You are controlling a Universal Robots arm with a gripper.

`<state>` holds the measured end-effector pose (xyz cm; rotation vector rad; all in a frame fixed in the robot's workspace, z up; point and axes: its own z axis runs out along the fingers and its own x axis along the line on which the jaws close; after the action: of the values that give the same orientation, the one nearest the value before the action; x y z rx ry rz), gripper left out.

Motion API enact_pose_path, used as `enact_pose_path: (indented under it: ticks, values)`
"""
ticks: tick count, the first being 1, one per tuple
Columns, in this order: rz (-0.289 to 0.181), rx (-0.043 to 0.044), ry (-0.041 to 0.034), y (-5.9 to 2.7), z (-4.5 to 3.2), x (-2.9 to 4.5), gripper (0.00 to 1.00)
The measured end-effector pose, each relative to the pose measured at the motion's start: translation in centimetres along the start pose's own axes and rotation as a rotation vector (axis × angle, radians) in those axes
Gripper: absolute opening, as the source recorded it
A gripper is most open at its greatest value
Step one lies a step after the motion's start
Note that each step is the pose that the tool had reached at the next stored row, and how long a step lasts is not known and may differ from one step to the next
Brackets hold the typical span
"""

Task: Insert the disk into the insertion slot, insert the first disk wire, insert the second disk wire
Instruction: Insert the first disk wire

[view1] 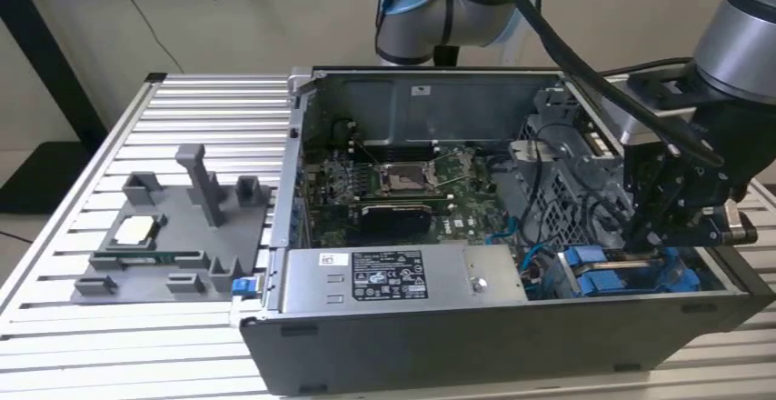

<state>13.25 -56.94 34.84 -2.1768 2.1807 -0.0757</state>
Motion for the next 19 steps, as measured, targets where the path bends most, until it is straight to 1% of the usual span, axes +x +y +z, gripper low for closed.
enact_pose_path:
  ticks: [6, 8, 12, 16, 19]
  values:
    - [0.0, -0.0009, 0.0027, -1.02, 0.34, 0.0, 0.19]
    - [0.0, -0.001, 0.0029, -1.09, 0.53, -0.02, 0.19]
    - [0.0, -0.001, -0.0015, -1.1, 0.79, -0.24, 0.19]
    - [0.0, -0.001, -0.0025, -1.46, 0.88, -0.3, 0.19]
    - [0.0, -0.001, -0.0048, -1.48, 0.95, -0.36, 0.19]
